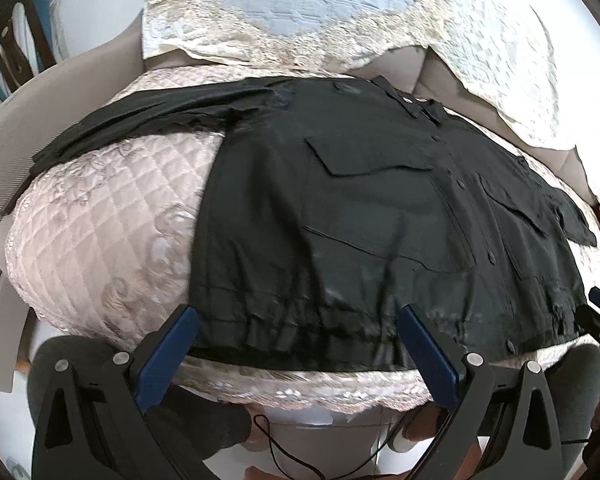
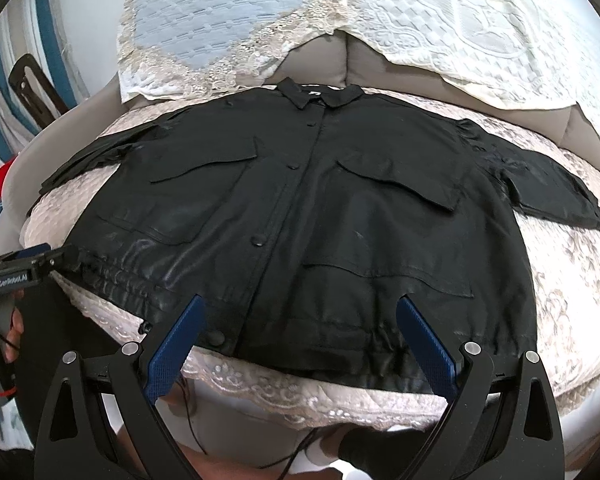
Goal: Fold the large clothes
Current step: 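Grasp the sleeve cuff nearest the left tool with the left tool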
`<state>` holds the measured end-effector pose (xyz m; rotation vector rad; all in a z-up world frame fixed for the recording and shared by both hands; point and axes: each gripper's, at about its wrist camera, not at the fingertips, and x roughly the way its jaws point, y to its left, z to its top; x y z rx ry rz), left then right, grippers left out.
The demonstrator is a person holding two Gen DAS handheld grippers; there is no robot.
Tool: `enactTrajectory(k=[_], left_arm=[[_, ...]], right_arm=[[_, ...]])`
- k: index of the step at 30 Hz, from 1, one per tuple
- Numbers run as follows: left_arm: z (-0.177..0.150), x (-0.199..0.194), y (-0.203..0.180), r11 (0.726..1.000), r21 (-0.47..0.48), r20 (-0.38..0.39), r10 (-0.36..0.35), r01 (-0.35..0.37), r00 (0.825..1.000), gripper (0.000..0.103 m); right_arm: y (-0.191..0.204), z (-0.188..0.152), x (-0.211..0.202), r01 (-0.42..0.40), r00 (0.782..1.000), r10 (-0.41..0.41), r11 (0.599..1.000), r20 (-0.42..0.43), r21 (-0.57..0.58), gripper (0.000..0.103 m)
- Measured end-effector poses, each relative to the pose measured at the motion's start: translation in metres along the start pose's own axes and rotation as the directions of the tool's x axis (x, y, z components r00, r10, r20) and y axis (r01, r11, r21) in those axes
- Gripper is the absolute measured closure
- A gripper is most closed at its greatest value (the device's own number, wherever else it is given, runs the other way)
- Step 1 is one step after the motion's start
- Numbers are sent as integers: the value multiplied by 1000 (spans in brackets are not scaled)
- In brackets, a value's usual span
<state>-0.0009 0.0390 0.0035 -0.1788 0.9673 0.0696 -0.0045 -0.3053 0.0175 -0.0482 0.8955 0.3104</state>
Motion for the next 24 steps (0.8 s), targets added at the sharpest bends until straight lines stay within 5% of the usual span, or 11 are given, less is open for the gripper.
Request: enactTrajectory(k=[14,24], left_arm=[[31,9,58,993,-70,53,99,-95,994,1],[79,33,144,960,-173,54,232,-219,971,1]], right_arm=[[32,27,24,-35,999,36,997,1,-74,6],[61,52,52,-80,997,78,987,-17,-138,7]])
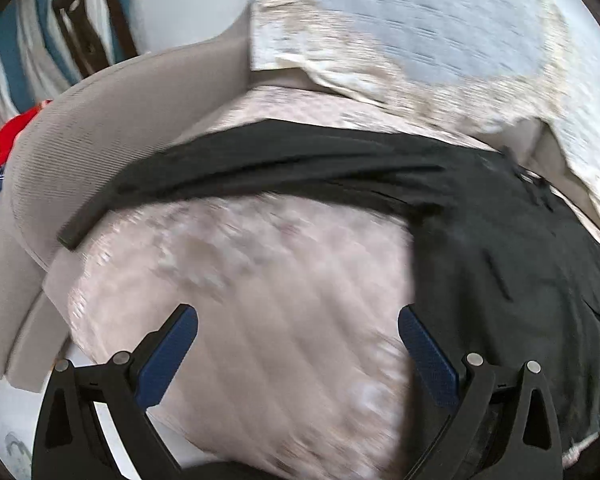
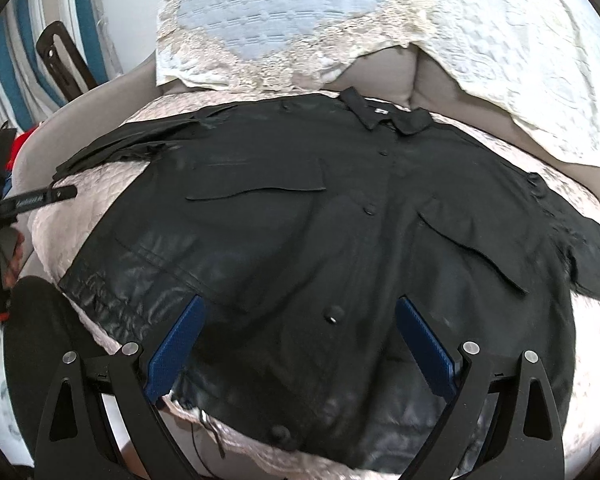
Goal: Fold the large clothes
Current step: 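Grasp the sleeve cuff nearest the left tool with the left tool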
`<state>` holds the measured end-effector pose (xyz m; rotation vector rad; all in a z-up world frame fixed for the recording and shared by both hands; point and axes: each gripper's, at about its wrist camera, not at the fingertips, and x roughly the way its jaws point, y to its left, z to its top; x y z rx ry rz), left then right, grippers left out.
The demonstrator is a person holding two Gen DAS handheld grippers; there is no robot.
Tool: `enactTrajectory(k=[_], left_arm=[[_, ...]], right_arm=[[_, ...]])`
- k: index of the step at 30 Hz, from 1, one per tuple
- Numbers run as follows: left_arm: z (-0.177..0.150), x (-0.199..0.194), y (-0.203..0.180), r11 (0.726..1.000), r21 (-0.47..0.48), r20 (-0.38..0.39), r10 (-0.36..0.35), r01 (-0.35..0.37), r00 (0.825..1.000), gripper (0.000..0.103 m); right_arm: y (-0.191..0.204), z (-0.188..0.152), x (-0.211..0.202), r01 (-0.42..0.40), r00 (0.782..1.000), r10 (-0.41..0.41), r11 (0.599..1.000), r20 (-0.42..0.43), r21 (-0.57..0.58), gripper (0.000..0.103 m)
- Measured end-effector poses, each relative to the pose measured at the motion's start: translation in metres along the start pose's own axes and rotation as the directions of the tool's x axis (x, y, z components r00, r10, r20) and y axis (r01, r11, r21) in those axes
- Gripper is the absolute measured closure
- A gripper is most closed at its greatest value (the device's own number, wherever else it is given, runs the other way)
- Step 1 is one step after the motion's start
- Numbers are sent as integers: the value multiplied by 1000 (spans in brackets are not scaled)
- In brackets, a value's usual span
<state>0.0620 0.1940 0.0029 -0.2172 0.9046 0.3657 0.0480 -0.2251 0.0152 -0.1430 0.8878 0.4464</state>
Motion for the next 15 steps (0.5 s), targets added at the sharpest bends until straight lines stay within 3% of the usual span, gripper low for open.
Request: enactTrajectory(k=[5,9,15], left_arm=[[31,34,59,989,-112,10,97,-96,995,2],[51,63,107,962,-219,-17,164,-164,986,3],[57,99,139,942,-300,-65,138,-152,988,11]], right_arm=[[7,8,12,-13,1000,13,1000,-13,-14,7],[8,12,24,-15,999,14,1000,-32,-15,7],[6,15,41,-14,997,13,1000,-72,-13,7]])
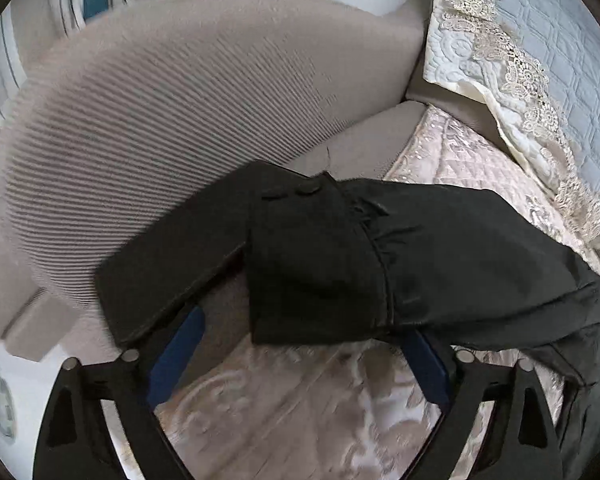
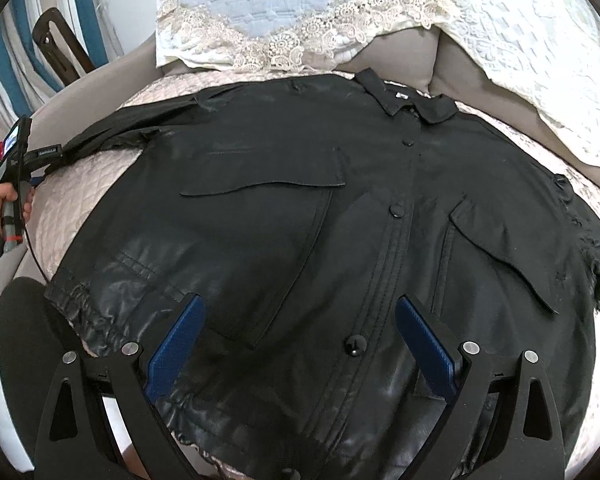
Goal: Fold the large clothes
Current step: 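Grasp the sleeve cuff nearest the left tool with the left tool, then carry the held sleeve across the jacket body with the left tool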
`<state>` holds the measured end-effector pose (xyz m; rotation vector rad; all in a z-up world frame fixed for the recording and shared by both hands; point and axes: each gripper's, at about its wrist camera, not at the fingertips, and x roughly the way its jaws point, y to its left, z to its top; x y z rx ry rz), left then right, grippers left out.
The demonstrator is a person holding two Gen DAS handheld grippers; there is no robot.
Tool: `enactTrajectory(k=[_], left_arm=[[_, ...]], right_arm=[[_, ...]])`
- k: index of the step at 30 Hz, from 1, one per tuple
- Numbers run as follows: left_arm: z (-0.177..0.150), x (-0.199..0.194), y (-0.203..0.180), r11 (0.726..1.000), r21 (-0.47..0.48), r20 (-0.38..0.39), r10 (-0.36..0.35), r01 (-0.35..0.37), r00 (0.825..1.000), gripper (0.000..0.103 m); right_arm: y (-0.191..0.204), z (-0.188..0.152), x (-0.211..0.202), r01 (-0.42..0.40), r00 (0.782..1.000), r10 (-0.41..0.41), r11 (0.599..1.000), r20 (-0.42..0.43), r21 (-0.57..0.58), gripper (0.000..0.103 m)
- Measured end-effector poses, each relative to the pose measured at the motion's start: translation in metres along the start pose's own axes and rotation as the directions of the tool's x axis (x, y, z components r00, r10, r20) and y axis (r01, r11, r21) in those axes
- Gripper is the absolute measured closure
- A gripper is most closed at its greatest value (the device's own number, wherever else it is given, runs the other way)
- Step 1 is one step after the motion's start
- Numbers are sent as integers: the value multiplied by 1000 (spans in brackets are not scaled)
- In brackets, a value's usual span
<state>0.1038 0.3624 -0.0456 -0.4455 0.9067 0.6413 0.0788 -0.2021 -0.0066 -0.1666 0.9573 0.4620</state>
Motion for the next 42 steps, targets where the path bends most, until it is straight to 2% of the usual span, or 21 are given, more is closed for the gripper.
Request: enactTrajectory(k=[1,2,3,5,7,8,11,16,18,21,25,28,30,32,35,37,39,42], left_arm=[[0,3,-6,1000,13,10,8,-8,1000,13],[-1,3,-10,999,30,25,19,-20,1000,19],[-2,2,-13,999,45,33,16,-17,999,30],[1,1,-19,998,58,41,-3,1,999,44],[4,-2,-25,997,81,59,13,-18,998,52],[5,-5,-25,996,86,66,1,-6,998,65],[12,-12,-30,995,95,81,-32,24,996,82],[24,-59,-50,986,167,192,-59,26,980,87],[32,-83,-66,978,200,230,-103,56,968,88],[37,-125,-102,953,278,282,-198,118,939,88],[32,-169,-169,891,384,279,-361,241,890,88],[15,-185,-227,822,454,214,-476,345,853,88],[-2,-184,-272,771,494,144,-529,403,836,88],[-23,-180,-308,723,524,69,-564,451,823,88],[-62,-158,-362,656,526,-97,-586,541,805,87],[-90,-142,-390,629,536,-186,-563,563,805,85],[-111,-133,-404,598,534,-264,-554,598,790,83],[-125,-148,-398,564,524,-291,-585,638,757,79]], right_arm=[[0,1,3,-1,1000,1,1000,-5,0,7],[0,2,5,-1,1000,1,1000,-9,0,7],[-1,3,6,-2,1000,2,1000,-12,1,7],[0,5,9,-8,1000,8,1000,-15,2,7],[1,6,9,-15,1000,15,1000,-13,2,7],[1,6,9,-18,1000,18,1000,-11,1,7],[1,5,6,-27,1000,27,1000,-3,-3,7],[-7,1,-1,-35,999,34,999,18,17,7],[-10,0,-4,-38,999,37,999,25,31,7],[-15,-3,-8,-44,998,42,998,36,48,7],[-23,-8,-15,-46,998,43,997,53,69,7],[-32,-12,-20,-40,998,35,995,61,91,7],[-40,-15,-22,-35,998,28,993,62,111,7],[-48,-18,-25,-28,998,20,991,61,130,7],[-60,-25,-27,-13,998,4,987,56,160,7],[-67,-28,-29,-5,999,-4,984,51,179,7],[-73,-31,-31,1,999,-10,981,48,193,7],[-80,-34,-35,5,999,-16,977,49,211,7]])
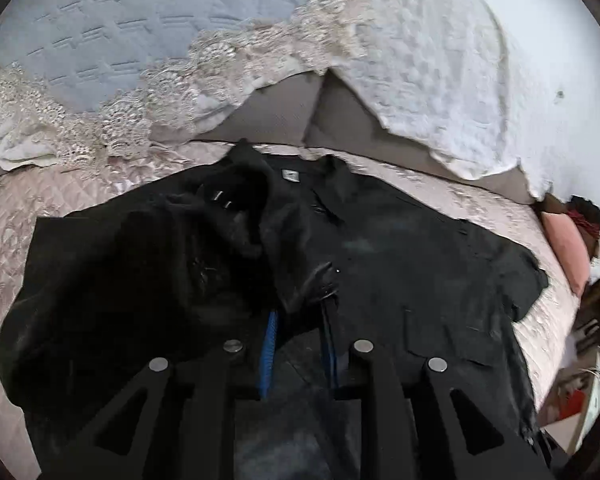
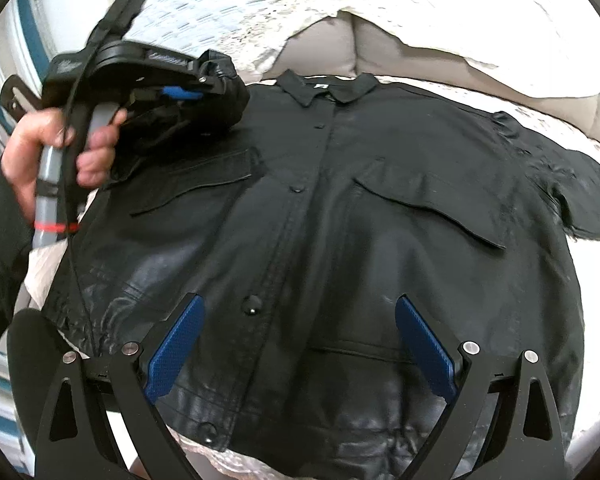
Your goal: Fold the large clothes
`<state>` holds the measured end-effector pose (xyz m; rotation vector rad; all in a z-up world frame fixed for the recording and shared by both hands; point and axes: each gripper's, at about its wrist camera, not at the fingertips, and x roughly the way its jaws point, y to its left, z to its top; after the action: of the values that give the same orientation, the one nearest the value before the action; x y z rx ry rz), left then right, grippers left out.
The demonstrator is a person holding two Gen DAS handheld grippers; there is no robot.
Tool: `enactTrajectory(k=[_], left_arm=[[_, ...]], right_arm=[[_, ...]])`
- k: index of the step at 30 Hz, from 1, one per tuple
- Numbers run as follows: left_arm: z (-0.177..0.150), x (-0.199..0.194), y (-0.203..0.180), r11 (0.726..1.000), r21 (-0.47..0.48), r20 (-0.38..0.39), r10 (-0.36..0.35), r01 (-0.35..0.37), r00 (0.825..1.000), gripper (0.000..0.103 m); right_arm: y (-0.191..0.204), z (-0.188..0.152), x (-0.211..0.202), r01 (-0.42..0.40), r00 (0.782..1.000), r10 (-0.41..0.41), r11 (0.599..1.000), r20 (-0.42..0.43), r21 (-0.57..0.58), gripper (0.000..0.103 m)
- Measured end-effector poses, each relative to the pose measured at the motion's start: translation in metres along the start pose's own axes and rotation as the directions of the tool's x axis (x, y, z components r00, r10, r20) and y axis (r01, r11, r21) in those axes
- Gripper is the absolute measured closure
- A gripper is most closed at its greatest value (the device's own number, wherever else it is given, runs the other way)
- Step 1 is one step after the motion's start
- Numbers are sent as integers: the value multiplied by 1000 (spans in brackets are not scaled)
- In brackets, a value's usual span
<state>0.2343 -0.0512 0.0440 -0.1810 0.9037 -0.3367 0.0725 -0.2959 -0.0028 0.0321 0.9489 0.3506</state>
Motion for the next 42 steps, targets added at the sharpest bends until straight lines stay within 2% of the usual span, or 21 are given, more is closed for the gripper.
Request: enactTrajectory(k=[1,3,4,8,12,17,18,21,25,27,28,30,35,37,38,41,42], left_arm=[[-3,-11,0,1000,3,16,-17,17,1000,76],[-6,-35,7,998,-5,62,-69,70,996,41],[-6,-50,13,996,-10,95,-83,85,992,37],[-8,-99,53,999,-34,181,-21,28,983,36],[-17,-111,100,990,-108,172,109,-91,979,36],[-30,-75,129,980,-155,70,136,-124,988,37],[-32,-68,131,982,-149,56,128,-118,990,37],[-35,-48,133,985,-126,33,121,-116,992,37],[-47,-19,141,985,-117,-48,126,-130,991,37],[-56,-7,143,983,-94,-86,152,-159,985,37],[-60,-5,144,983,-86,-88,154,-161,984,37],[-61,-7,143,984,-65,-76,161,-166,984,37],[-54,-12,148,982,-91,-60,159,-164,985,37],[-54,-8,149,978,-99,-62,178,-184,982,37],[-54,-5,149,977,-96,-66,187,-192,980,37],[-56,-12,145,975,-91,-70,195,-200,978,37],[-56,-20,143,976,-90,-58,191,-196,980,37]], right_arm=[[-2,0,0,-1,1000,1,1000,-1,7,7],[-4,2,2,-7,1000,7,1000,-4,16,7],[-4,5,4,-12,1000,12,1000,-3,19,7],[4,14,7,-38,999,38,999,14,13,7],[17,30,11,-71,997,71,997,31,-2,7],[23,66,33,-103,993,103,995,50,0,8],[20,78,42,-125,991,123,992,56,19,12],[7,103,70,-165,986,161,980,40,110,23],[-15,130,129,-184,979,198,951,-35,250,28],[-19,133,157,-180,971,215,942,-100,283,49],[-18,133,170,-164,968,210,944,-138,287,53],[-12,141,166,-124,981,153,967,-120,220,97],[-12,180,129,-179,984,174,970,48,163,97],[-14,189,131,-162,986,154,976,68,148,97],[-16,192,137,-143,989,137,979,53,142,97],[-25,180,169,-101,987,122,978,-109,184,96],[-25,172,163,-93,990,110,981,-94,168,95]])
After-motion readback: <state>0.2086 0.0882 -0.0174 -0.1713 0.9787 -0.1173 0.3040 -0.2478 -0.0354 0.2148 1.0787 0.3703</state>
